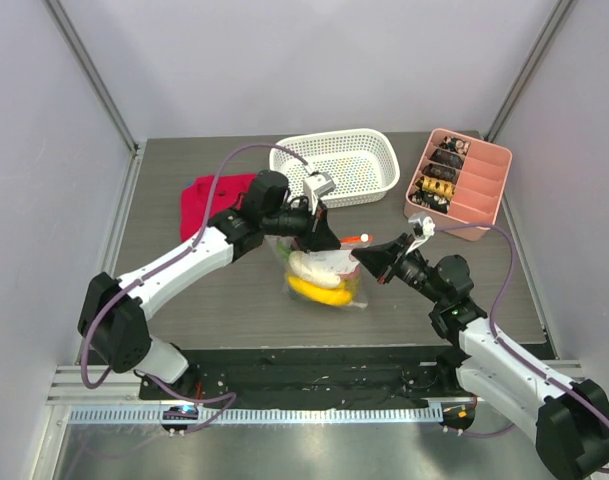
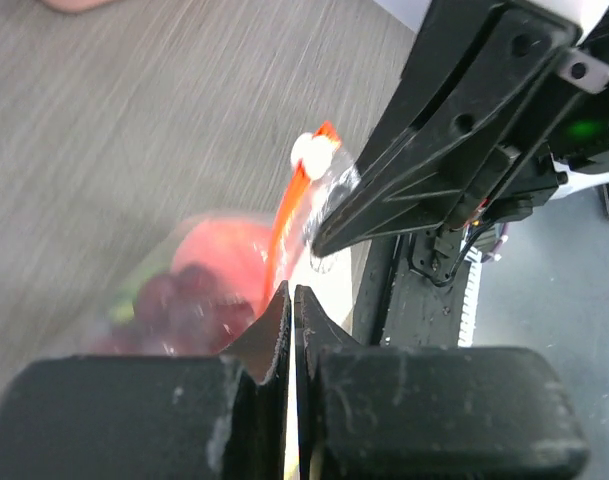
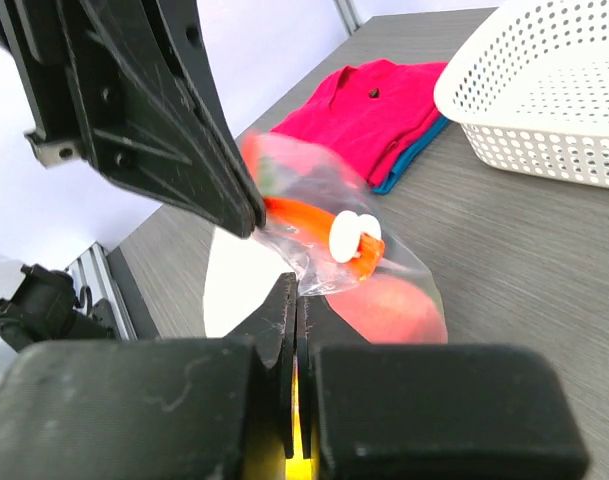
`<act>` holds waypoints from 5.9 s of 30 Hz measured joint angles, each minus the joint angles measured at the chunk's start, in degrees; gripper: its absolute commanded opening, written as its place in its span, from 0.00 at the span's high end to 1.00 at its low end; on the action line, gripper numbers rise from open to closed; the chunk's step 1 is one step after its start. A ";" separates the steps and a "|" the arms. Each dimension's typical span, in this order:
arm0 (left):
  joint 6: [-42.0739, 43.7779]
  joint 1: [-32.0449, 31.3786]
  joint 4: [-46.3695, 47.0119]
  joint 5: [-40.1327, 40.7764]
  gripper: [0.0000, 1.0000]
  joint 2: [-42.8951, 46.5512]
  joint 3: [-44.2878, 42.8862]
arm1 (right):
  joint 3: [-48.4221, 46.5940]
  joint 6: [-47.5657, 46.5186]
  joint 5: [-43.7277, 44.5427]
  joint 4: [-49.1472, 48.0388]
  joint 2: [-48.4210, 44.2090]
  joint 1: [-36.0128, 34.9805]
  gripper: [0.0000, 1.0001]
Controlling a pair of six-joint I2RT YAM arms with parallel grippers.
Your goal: Open the zip-top bag and remove the fake food
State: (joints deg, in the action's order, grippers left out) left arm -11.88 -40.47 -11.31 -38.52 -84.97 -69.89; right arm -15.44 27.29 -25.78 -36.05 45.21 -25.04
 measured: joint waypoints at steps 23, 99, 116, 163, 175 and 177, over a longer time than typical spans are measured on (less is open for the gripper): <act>1.16 0.00 -2.80 -9.11 0.48 -9.27 -11.06 | -4.37 -6.27 -15.04 2.75 0.68 0.04 0.99; -4.28 -2.84 2.45 2.47 0.47 6.64 0.87 | -10.08 -1.92 -18.82 -2.05 11.76 0.00 0.99; -2.58 -3.02 1.64 3.58 0.86 3.23 -1.49 | -10.08 -1.57 -19.76 -1.92 11.30 0.00 0.99; -38.60 -2.32 -22.91 35.91 1.00 54.82 33.68 | -4.92 4.85 -9.31 -3.45 6.67 2.45 0.99; -37.24 -2.14 -26.88 28.30 0.13 55.52 32.65 | -5.99 5.68 -16.74 -8.15 11.72 5.38 0.99; -33.64 -2.14 -27.96 27.26 0.15 52.06 29.29 | -6.64 5.46 -17.75 -8.33 11.72 5.57 0.99</act>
State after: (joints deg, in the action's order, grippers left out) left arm -45.52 -42.61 -39.27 -11.27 -32.91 -40.60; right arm -22.09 32.75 -43.53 -44.38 56.93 -19.46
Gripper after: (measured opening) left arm 0.855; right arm 0.017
